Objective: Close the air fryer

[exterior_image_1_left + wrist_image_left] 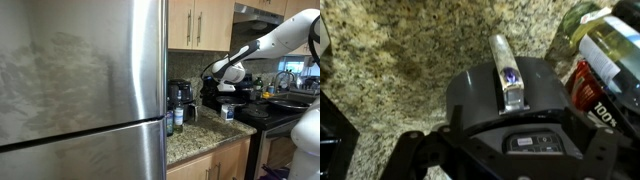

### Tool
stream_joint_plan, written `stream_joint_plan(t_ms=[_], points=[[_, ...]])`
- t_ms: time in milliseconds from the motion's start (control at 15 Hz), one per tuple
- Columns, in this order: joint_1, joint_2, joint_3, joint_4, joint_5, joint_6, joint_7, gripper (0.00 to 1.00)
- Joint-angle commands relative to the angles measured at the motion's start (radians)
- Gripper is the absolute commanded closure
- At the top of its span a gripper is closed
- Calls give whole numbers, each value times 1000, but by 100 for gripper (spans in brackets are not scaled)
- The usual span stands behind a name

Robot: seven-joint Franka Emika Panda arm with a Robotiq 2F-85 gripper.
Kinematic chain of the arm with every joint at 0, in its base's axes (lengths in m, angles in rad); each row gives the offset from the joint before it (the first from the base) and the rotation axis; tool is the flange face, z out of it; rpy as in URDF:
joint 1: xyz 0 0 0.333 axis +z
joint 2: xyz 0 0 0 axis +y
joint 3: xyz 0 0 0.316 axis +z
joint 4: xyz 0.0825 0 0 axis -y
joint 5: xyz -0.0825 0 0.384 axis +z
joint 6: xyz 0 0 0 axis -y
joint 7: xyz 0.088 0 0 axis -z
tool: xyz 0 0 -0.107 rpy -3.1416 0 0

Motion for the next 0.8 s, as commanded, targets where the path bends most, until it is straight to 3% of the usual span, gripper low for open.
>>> stream_joint_plan(t_ms=[0, 200, 267, 467, 667, 733], points=[[19, 1, -12, -2, 6, 37, -3, 0], [27, 4, -13, -5, 11, 62, -5, 0], [10, -10, -12, 3, -29, -83, 24, 0], [13, -20, -18, 25, -41, -302, 9, 0], [5, -16, -9, 38, -55, -341, 11, 0], [-4, -16, -1, 36, -85, -303, 22, 0]])
